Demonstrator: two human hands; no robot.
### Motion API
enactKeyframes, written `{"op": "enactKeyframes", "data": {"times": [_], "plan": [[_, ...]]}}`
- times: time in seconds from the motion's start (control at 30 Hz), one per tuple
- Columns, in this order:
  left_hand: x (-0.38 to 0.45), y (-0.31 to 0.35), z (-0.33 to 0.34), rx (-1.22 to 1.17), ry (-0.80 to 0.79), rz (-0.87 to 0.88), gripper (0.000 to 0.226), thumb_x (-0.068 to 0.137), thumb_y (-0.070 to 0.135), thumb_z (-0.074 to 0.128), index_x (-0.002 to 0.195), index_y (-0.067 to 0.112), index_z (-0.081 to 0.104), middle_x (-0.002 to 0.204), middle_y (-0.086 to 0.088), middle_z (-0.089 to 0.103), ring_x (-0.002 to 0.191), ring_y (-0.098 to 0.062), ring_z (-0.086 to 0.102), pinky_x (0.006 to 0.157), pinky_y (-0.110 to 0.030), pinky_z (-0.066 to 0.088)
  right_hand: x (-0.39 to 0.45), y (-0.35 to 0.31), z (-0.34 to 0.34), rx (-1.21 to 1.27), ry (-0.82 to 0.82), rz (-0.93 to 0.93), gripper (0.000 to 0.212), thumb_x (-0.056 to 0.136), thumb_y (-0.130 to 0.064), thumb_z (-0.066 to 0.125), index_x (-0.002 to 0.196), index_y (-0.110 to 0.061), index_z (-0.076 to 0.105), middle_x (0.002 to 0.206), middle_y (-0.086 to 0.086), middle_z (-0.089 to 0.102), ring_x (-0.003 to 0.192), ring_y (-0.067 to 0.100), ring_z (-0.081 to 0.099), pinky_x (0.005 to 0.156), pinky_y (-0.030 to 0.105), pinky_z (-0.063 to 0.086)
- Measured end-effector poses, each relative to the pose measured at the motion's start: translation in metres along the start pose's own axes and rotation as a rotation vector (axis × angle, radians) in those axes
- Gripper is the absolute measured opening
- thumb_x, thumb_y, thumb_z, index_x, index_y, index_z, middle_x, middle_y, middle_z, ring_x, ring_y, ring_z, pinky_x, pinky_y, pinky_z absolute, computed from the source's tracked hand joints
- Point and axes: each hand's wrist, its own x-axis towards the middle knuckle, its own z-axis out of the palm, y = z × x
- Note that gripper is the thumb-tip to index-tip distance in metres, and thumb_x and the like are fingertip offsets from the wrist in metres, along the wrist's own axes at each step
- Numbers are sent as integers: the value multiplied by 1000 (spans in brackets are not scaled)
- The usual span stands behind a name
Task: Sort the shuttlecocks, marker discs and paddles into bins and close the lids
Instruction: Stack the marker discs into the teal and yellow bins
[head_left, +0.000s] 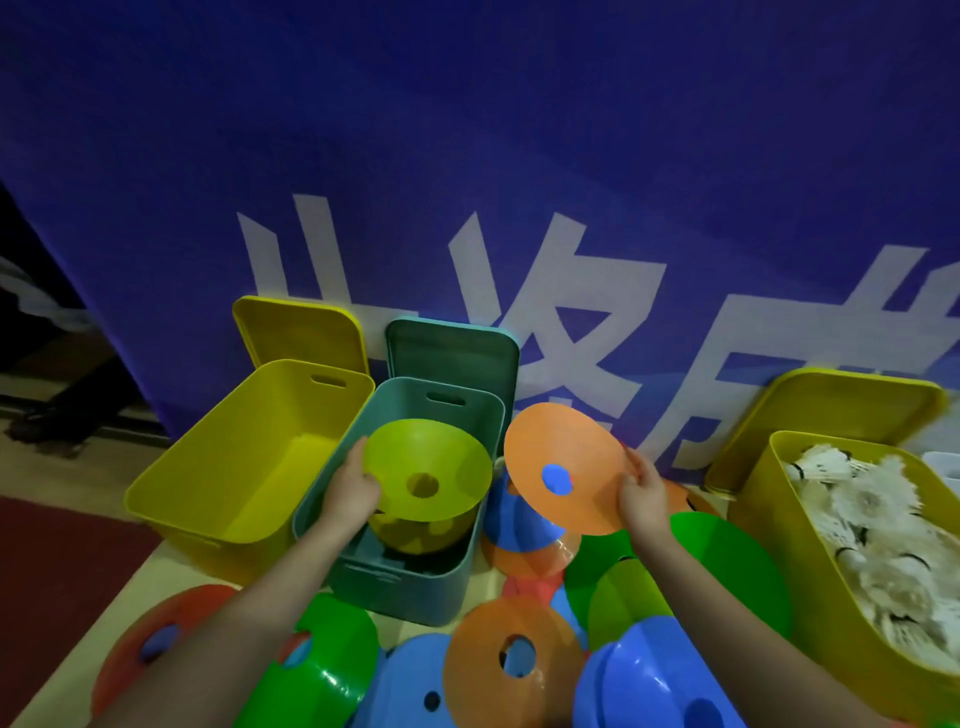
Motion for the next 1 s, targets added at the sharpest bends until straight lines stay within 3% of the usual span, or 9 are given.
{"op": "enactKeyframes", "data": {"times": [0.2,0.33,0.57,0.77,0.87,1.0], "plan": [[34,-15,3,30,-19,-7,61,93,-4,41,149,14,26,145,-14,41,130,-34,42,102,-41,39,-11,0,40,16,-1,41,44,95,-3,41,137,-10,47,138,11,49,121,29,49,98,36,41],[61,-29,8,120,-3,-1,65,91,-2,45,150,15,24,145,-16,41,128,-37,43,100,-44,41,-17,5,59,28,23,83,45,93,-2,41,136,-13,48,133,11,54,110,31,55,85,34,45],[107,-50,42,179,-207,-52,68,90,-1,44,151,16,19,146,-17,40,130,-37,42,104,-43,38,-22,8,81,65,113,133,44,94,-4,41,136,-15,47,128,11,55,100,27,56,77,32,43],[128,-89,57,449,-305,-47,52,93,16,45,144,17,31,134,-17,53,118,-36,53,99,-46,44,-19,-2,84,28,145,99,43,96,-5,41,138,-14,45,132,8,52,103,16,46,82,28,36],[115,-80,51,535,-303,23,54,91,15,45,143,18,32,131,-18,49,117,-36,52,99,-45,45,-20,-10,89,0,147,29,42,96,-6,42,137,-15,46,133,7,53,114,22,50,86,27,36],[101,-42,27,428,-136,363,52,90,9,50,141,16,43,131,-11,48,121,-29,47,100,-39,41,-25,-27,102,-50,102,-117,50,89,-15,43,138,-17,44,133,4,54,116,22,52,90,28,38]]}}
